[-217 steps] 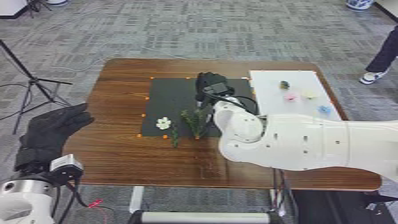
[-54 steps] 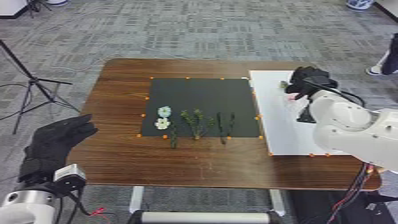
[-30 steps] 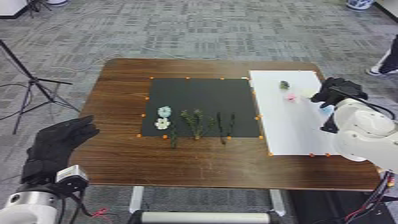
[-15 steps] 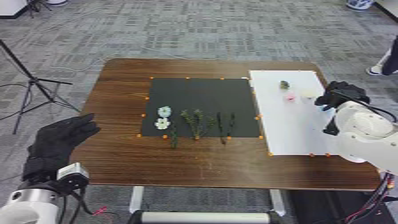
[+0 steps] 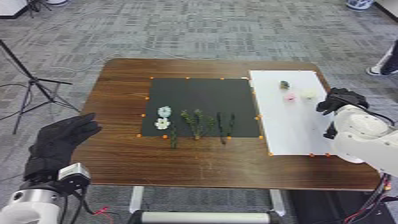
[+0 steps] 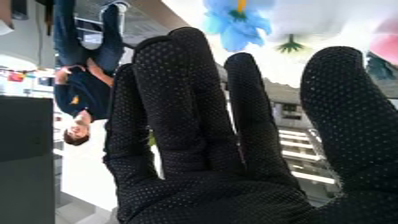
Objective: Arrange flowers
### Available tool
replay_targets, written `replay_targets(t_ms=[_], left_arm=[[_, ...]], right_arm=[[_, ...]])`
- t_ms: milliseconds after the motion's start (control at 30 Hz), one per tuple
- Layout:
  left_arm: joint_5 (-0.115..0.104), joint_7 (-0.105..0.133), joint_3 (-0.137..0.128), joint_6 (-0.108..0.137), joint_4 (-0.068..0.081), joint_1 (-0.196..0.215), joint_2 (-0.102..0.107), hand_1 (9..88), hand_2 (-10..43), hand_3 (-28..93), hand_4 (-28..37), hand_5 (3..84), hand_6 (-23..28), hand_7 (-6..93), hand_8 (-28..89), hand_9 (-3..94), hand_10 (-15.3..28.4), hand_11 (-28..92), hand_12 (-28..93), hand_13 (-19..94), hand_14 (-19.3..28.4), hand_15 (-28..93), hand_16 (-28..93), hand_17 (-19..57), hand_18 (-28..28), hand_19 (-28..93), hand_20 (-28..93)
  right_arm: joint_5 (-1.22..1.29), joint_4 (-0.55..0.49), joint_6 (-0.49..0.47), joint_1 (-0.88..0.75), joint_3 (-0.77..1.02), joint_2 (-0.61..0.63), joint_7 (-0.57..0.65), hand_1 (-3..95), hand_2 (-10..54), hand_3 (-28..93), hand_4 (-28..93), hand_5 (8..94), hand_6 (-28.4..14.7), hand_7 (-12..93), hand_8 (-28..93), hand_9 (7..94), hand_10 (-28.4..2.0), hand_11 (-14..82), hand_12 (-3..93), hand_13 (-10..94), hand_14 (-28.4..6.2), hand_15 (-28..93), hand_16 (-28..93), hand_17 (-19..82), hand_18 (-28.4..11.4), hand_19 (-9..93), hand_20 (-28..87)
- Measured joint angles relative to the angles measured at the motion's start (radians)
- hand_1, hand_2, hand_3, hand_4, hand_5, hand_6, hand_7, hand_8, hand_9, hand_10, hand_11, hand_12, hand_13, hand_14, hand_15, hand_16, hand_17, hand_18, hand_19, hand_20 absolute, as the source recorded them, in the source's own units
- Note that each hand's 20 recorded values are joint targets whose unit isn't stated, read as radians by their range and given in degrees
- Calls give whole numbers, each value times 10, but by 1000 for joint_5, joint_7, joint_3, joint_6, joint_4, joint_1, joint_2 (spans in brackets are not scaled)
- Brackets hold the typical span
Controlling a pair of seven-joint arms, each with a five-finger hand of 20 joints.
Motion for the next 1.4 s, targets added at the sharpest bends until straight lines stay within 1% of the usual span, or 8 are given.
replay_targets(t_ms=[200, 767, 1100, 1167, 1200, 1300, 1333, 1400], left_arm=[[-7, 11, 4, 0, 2, -1, 7, 234, -4, 887, -227, 568, 131, 158, -106, 474, 207, 376, 128, 336, 237, 561, -88, -56, 178, 430, 135], [-7, 11, 15, 0, 9, -29, 7, 235, -3, 887, -226, 568, 131, 159, -106, 474, 206, 378, 127, 336, 237, 562, -88, -55, 178, 430, 135], [-7, 8, 17, -6, 13, -42, 7, 235, -3, 887, -226, 569, 132, 158, -105, 475, 206, 379, 128, 338, 236, 563, -88, -55, 179, 431, 135], [-22, 18, 21, -13, 16, -46, 7, 235, -3, 887, -227, 570, 133, 158, -105, 476, 207, 380, 128, 339, 236, 564, -88, -55, 179, 432, 136], [-44, 31, 24, -16, 17, -47, 8, 235, -3, 887, -226, 570, 133, 158, -105, 476, 207, 380, 128, 340, 236, 564, -88, -55, 179, 432, 136], [-139, 65, 27, -23, 18, -54, 9, 236, -3, 887, -227, 571, 133, 158, -105, 477, 208, 381, 128, 340, 236, 565, -89, -54, 179, 432, 135], [-154, 64, 27, -25, 18, -56, 9, 236, -3, 887, -227, 570, 133, 158, -105, 477, 208, 381, 128, 340, 237, 565, -89, -54, 179, 432, 135], [-145, 52, 26, -27, 19, -61, 9, 236, -3, 887, -227, 571, 133, 158, -105, 477, 207, 381, 128, 340, 237, 566, -89, -54, 179, 431, 135]], right_arm=[[8, 15, -3, 13, -18, -14, 0, 321, -20, 792, -271, 505, -18, 196, -150, 686, -164, 241, 154, 688, -110, 647, 167, 232, -240, 882, 29], [8, 27, -15, -6, 6, -13, 11, 325, -20, 796, -269, 510, -16, 201, -153, 687, -163, 242, 154, 689, -110, 646, 166, 233, -240, 884, 26], [6, 39, -27, -84, 79, -15, 15, 336, -22, 798, -270, 516, -15, 205, -154, 689, -162, 245, 155, 690, -107, 645, 166, 235, -239, 885, 23], [5, 42, -31, -105, 95, -17, 15, 339, -22, 798, -271, 523, -15, 206, -155, 691, -161, 248, 156, 690, -107, 645, 166, 235, -238, 885, 22], [5, 44, -32, -115, 102, -18, 15, 341, -22, 799, -271, 527, -15, 207, -155, 693, -159, 249, 157, 691, -107, 645, 165, 236, -237, 885, 22], [-3, 48, -32, -133, 115, -22, 15, 352, -22, 799, -274, 548, -12, 217, -158, 698, -154, 254, 157, 692, -103, 645, 165, 240, -234, 885, 21], [-8, 50, -31, -135, 118, -24, 15, 363, -22, 798, -275, 556, -10, 222, -160, 704, -150, 257, 158, 696, -101, 644, 165, 244, -232, 886, 20], [-17, 55, -27, -137, 121, -27, 18, 387, -22, 794, -278, 585, -1, 236, -164, 722, -137, 262, 159, 711, -89, 637, 164, 255, -224, 888, 17]])
